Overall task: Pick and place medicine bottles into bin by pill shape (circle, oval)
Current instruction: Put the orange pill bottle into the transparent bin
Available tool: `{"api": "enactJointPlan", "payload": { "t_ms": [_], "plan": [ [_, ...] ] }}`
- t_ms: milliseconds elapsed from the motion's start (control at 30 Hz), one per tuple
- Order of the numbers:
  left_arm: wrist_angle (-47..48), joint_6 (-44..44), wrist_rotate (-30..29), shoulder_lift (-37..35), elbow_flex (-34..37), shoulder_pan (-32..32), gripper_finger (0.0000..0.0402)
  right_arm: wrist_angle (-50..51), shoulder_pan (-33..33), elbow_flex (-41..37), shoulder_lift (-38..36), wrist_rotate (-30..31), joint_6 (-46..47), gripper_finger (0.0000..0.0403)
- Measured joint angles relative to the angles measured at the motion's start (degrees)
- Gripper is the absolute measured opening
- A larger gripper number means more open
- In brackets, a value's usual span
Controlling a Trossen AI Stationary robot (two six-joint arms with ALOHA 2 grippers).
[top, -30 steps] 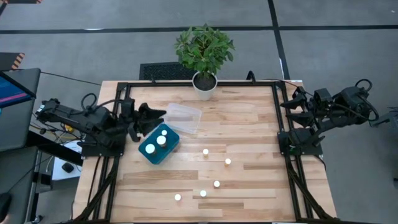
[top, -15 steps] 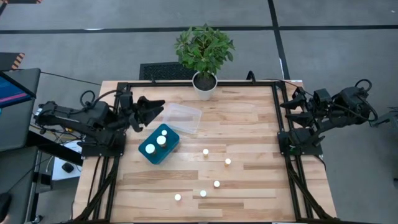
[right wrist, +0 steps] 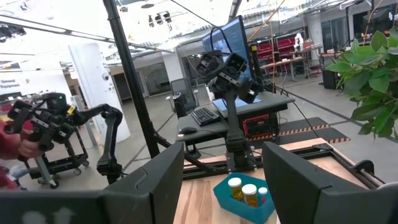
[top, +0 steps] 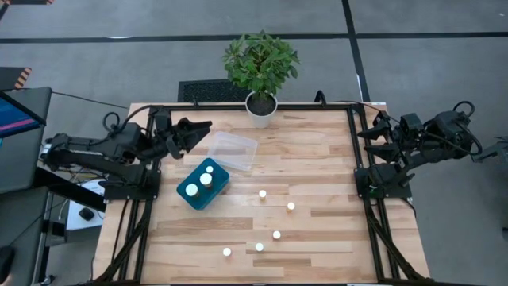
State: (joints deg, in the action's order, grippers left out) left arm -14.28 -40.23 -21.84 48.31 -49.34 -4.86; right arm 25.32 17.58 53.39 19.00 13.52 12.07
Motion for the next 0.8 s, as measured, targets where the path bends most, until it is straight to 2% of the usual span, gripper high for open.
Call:
{"api": "enactJointPlan", "payload": {
  "t_ms": [267, 533, 800],
  "plan": [
    [-0.2, -3.1, 4.1, 0.0, 0.0, 2.8, 0.0288, 0.0, 0.0, 0.0, 0.0, 0.0, 0.0, 0.0226],
    [0.0, -2.0, 4.5, 0.0, 0.0, 3.5, 0.0288, 0.0, 0.0, 0.0, 0.0, 0.0, 0.0, 0.0226],
    [6.0, 2.4, 12.7, 0.5, 0.0, 3.7, 0.0288, 0.0, 0.0, 0.0, 0.0, 0.0, 0.0, 0.0226]
  ]
}}
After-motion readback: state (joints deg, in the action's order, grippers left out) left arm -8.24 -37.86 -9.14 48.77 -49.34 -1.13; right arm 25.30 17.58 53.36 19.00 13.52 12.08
